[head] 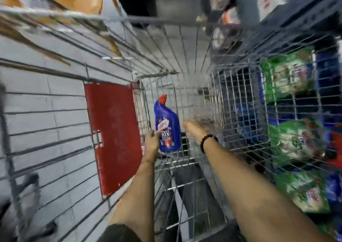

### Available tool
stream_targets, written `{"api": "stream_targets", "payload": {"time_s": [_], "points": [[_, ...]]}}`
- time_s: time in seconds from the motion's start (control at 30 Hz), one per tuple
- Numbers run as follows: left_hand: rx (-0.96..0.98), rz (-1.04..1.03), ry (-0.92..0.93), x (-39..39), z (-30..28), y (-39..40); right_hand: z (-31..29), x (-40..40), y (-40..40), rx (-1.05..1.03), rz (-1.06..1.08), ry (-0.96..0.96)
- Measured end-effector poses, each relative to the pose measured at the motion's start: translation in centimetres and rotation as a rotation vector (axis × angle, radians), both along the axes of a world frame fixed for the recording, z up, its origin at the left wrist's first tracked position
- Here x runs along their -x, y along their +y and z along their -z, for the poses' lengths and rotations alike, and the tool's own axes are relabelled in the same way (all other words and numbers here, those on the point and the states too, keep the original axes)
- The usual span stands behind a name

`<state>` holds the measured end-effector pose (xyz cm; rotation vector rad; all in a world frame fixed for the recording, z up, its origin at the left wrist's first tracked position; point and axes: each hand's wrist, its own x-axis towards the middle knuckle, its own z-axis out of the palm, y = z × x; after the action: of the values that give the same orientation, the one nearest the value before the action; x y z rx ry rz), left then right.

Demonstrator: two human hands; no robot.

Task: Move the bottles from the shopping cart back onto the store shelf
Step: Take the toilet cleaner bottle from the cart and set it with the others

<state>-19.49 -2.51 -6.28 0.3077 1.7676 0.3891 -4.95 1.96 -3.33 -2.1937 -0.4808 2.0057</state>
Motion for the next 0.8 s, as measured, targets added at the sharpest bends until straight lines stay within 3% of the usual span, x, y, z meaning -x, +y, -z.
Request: {"api": "stream_targets", "payload": {"time_s": [0.27, 0.43, 0.63, 0.8], "points": [[-0.029, -0.076, 0.090, -1.2, 2.1, 0.4, 3.1, 1.3, -0.3, 0.027, -0.022, 0.031], [-0.050, 0.027, 0.103, -0.6, 2.1, 0.0, 3.6, 1.5, -0.5, -0.003, -0.132, 0.035], [-0.018, 0.029, -0.067, 0.2, -0.3, -0.2, 1.4, 0.3, -0.5, -0.005, -0.129, 0.101], [-0.095, 0.111, -0.307, 0.7, -5.9, 0.9, -4.0, -1.6, -1.2, -0.098, -0.028, 0.161]]}}
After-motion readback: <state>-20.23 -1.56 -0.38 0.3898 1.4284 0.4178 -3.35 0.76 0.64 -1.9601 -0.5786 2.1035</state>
